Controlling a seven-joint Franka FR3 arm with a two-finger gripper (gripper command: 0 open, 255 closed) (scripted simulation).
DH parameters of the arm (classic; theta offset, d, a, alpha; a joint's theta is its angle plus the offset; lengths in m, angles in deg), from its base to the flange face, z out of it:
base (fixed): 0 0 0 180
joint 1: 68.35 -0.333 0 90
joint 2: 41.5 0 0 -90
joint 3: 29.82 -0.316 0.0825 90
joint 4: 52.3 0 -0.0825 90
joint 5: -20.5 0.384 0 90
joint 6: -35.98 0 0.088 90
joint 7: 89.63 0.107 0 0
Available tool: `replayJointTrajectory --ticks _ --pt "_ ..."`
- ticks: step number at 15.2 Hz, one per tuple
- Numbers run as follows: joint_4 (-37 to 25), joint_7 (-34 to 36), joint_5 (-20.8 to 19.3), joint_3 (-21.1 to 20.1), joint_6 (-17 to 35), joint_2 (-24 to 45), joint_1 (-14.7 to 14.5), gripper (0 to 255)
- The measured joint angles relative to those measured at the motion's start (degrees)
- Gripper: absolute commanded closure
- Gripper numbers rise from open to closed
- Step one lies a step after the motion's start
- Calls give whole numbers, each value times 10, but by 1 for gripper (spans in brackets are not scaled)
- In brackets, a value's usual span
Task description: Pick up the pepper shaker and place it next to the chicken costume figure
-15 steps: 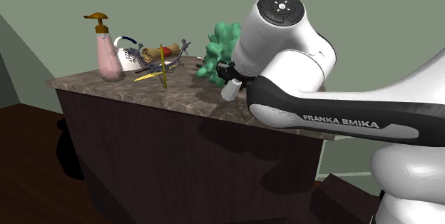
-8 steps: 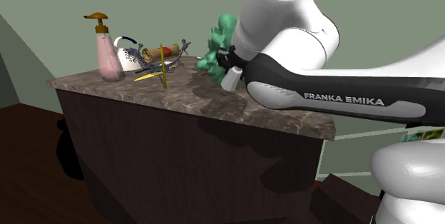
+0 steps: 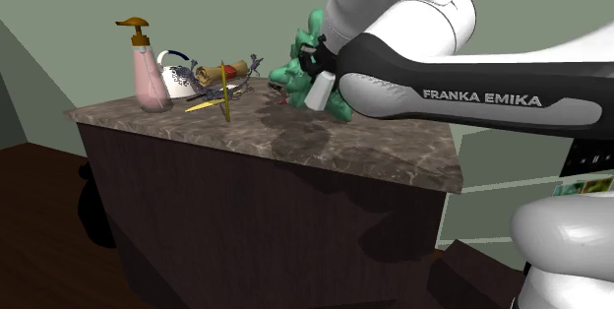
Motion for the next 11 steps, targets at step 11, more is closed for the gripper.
replayJointTrajectory --ticks 11 --pt "-88 -26 -14 32 -64 22 18 255"
